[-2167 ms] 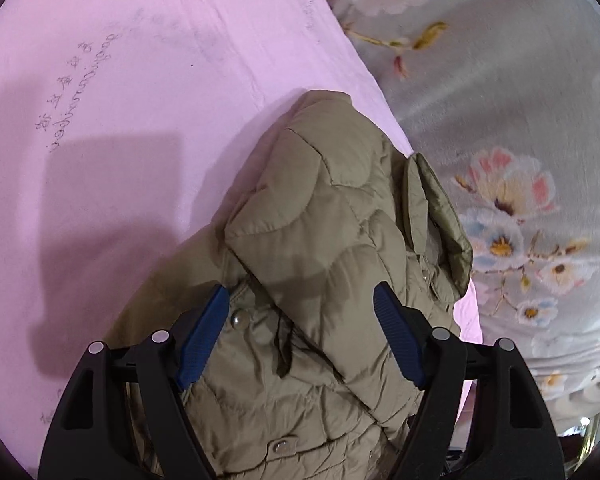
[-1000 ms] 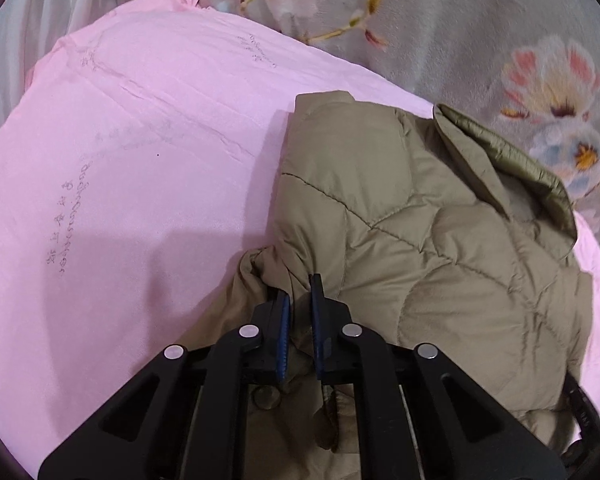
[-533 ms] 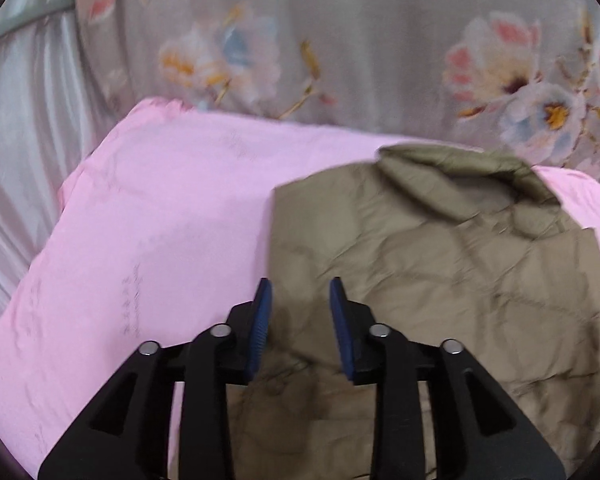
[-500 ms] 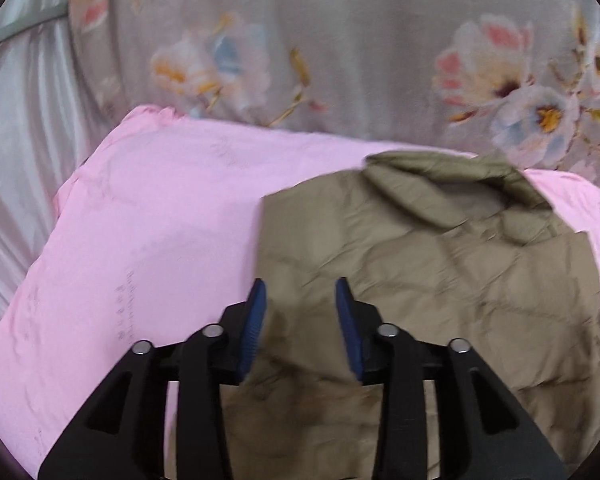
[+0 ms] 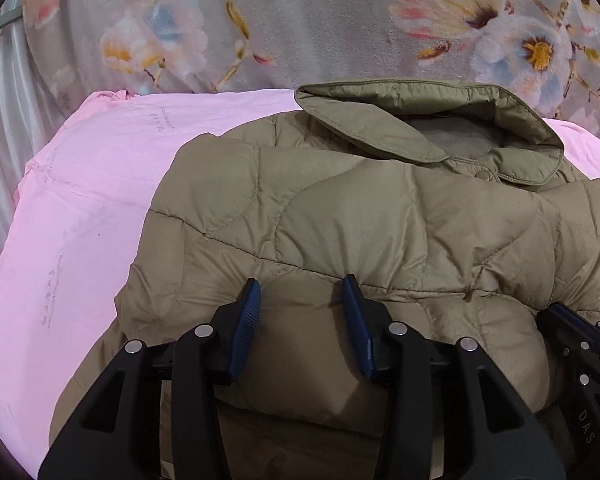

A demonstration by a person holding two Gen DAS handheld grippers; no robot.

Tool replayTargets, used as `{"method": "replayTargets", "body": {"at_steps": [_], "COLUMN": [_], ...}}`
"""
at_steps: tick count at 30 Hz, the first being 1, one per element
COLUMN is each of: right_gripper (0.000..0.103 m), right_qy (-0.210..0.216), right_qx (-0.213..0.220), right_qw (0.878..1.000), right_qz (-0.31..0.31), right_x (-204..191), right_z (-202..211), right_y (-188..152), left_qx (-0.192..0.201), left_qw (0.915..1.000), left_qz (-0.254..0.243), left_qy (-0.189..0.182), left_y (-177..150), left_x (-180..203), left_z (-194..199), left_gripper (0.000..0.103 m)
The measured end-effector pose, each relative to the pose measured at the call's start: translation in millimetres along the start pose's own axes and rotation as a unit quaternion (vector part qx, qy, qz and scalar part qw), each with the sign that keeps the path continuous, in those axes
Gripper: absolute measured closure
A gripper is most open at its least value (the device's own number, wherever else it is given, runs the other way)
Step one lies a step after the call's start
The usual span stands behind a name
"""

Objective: Fold large clothes

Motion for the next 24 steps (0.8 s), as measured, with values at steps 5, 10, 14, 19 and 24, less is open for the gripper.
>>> {"method": "replayTargets", "body": {"at_steps": [5, 10, 14, 19, 24], "right_gripper": [0.099, 0.099, 0.099, 0.100, 0.099], "right_qy": [0.009, 0.023, 0.026, 0.035, 0.042], "right_qx": [0.002, 0.001, 0.001, 0.000, 0.000], "right_qw": [1.000, 0.999, 0.999, 0.998, 0.998], "right_qz": [-0.014, -0.034, -0.041, -0.050, -0.056], "right_x": [5, 11, 10, 11, 5], "right_z": [-1, 1, 6, 13, 29], "right_y": [-4, -8, -15, -23, -43], "left_qx": [0.000, 0.000, 0.002, 0.000, 0.000], "left_qw": [0.9998, 0.9995, 0.9997, 0.9996, 0.9997], "left_qz": [0.017, 0.027, 0.023, 0.023, 0.021], "left_qy": [-0.012, -0.017, -0.012, -0.013, -0.010], "left_y": [-4, -11, -19, -27, -48], "left_x": [-5, -7, -6, -9, -12], "left_z": [5, 13, 24, 35, 56], "left_gripper": [0.062, 0.062, 0.062, 0.062, 0.062]}}
Point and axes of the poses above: each gripper's, at about its wrist camera, not at the fingertips, and z roughly against the way its jaws point, x to its right, y to its top, the point moved 2 cm from there along -z, roughly the way its jaws point, and after that the axes turned 3 degrees about y, right-handed, at the moved point
